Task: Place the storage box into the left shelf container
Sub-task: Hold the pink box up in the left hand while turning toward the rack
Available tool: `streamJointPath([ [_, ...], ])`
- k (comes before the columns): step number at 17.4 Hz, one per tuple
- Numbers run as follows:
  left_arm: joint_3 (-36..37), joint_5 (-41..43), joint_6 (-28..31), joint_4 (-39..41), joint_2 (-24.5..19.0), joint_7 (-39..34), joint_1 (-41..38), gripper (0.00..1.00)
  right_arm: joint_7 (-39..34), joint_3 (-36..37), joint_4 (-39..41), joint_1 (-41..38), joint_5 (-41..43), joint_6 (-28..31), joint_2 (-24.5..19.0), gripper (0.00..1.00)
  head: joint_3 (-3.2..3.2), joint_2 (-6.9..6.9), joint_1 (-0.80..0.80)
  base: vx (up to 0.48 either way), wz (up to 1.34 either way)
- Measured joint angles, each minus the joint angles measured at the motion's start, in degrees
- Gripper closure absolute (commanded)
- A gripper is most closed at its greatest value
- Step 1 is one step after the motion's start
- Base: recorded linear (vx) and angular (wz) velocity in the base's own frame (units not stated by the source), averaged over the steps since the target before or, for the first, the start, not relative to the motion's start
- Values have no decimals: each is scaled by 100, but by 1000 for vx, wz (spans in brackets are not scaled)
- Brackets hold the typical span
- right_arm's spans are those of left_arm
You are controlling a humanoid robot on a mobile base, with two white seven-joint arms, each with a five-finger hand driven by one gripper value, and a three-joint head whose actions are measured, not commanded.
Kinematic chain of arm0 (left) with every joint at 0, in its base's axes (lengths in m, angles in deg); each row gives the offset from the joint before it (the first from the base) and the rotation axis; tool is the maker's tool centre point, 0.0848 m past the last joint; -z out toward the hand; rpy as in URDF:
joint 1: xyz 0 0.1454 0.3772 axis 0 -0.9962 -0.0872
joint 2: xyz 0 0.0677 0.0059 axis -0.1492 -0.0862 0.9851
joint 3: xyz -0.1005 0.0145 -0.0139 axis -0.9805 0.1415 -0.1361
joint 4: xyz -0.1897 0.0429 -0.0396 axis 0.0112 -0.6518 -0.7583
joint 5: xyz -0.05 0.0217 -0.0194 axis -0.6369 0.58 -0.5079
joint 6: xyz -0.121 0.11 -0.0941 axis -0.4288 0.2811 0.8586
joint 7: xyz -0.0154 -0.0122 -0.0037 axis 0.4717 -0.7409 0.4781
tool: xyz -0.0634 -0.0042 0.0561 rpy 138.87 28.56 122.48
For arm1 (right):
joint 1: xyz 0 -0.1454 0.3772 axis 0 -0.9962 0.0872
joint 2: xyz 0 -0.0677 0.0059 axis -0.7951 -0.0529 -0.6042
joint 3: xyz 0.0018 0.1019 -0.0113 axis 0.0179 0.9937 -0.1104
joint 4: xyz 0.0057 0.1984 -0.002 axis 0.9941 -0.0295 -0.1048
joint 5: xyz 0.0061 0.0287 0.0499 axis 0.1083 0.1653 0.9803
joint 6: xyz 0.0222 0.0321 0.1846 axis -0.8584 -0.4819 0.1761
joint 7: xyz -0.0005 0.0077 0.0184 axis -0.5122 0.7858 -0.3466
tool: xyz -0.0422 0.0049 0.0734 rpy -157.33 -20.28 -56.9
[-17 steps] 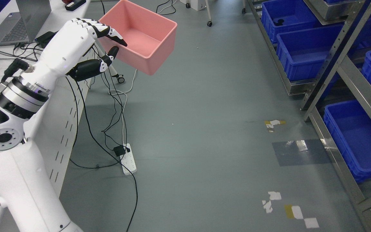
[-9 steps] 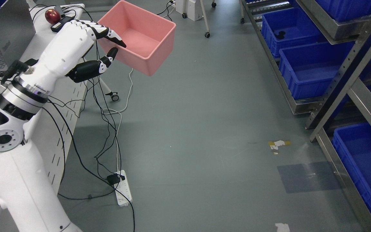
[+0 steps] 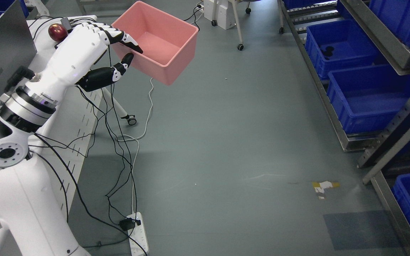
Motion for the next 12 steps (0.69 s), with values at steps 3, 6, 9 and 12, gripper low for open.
streamJointPath([
  [3,78,-12,0,3,0,-1,-2,99,0,0,0,0,0,8,0,0,0,0,0,326,169],
  [6,204,-18,0,5,0,-68,-8,99,0,0,0,0,0,24,0,0,0,0,0,321,125],
  [9,303,-21,0,6,0,-122,-10,99,0,0,0,0,0,27,0,0,0,0,0,324,123],
  [12,403,-23,0,8,0,-148,-12,99,0,0,0,1,0,27,0,0,0,0,0,284,66],
])
